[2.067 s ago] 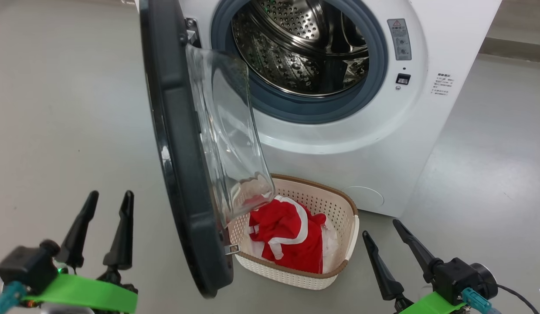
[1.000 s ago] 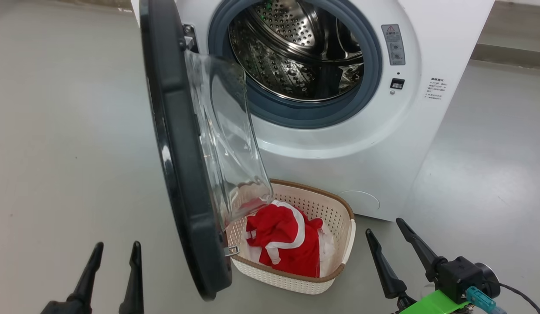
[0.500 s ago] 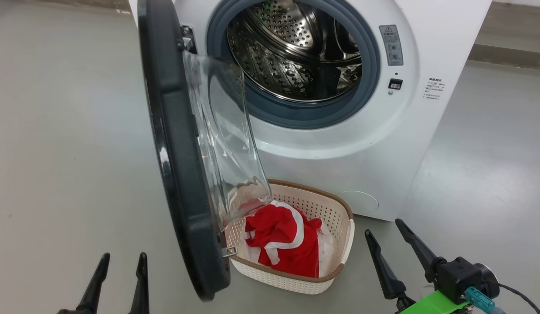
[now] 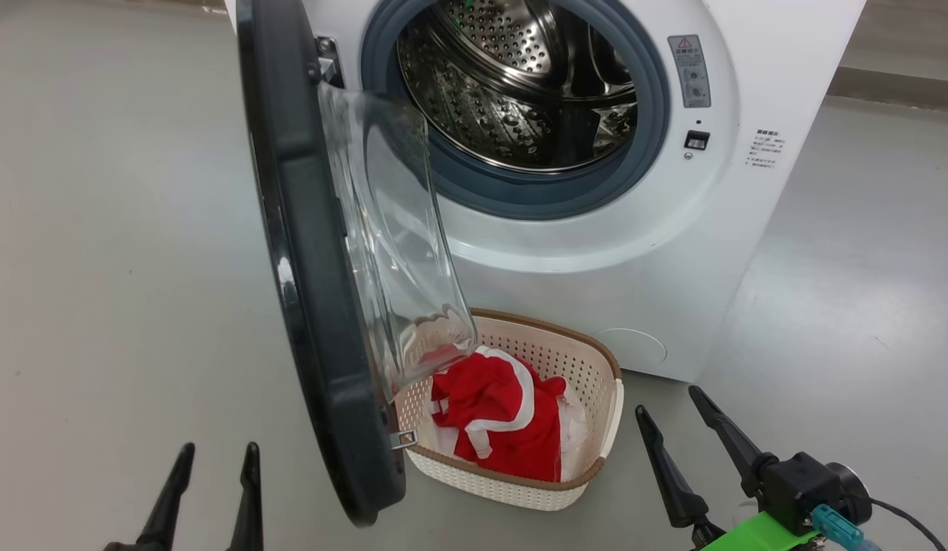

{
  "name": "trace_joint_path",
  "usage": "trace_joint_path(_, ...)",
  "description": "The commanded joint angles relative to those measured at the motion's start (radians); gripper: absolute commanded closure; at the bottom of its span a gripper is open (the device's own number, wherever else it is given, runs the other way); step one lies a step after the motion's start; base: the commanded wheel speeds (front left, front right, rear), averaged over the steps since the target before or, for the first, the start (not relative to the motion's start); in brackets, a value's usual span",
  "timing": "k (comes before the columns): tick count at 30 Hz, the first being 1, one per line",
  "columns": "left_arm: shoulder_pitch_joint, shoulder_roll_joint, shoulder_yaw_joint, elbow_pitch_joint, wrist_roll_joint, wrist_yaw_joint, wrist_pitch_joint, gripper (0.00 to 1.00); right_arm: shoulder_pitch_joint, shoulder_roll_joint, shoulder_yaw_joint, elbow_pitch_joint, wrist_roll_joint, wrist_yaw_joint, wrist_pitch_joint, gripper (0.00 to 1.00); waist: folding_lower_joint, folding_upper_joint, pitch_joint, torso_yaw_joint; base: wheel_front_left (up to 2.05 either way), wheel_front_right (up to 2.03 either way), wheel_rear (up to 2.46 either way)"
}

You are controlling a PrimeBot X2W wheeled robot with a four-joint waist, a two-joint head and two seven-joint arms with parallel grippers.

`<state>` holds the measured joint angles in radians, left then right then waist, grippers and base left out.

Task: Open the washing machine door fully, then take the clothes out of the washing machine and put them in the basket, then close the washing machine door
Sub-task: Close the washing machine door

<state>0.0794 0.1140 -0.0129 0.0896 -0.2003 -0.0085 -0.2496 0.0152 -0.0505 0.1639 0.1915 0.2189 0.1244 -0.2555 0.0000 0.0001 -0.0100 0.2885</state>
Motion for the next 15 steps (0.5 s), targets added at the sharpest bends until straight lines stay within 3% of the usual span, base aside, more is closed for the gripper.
trace_joint_path(1,-0.03,0.009,0.033,-0.021,0.006,-0.004,-0.012,0.51,-0.037,0.0,0.022,-0.023,-0.001,0.006,-0.006,0.0,0.0,-0.0001,0.0,0.0,0.0,0.0,0.0)
trace_joint_path(2,-0.031,0.009,0.032,-0.021,0.003,-0.01,-0.012,1.0,-0.037,0.0,0.022,-0.022,-0.001,0.006,-0.006,0.0,0.0,-0.0001,0.0,0.0,0.0,0.0,0.0)
trace_joint_path(8,-0.067,-0.002,0.051,-0.012,-0.096,-0.055,-0.005,1.0,-0.037,0.0,0.02,-0.023,-0.001,0.006,-0.006,0.0,0.0,-0.0001,0.002,0.004,0.0,0.0,0.0)
trace_joint_path(15,-0.168,-0.033,0.12,-0.066,-0.444,-0.105,0.111,1.0,-0.041,0.0,0.021,-0.025,0.001,0.006,-0.006,0.0,0.0,-0.0001,0.009,0.006,0.0,0.0,0.0)
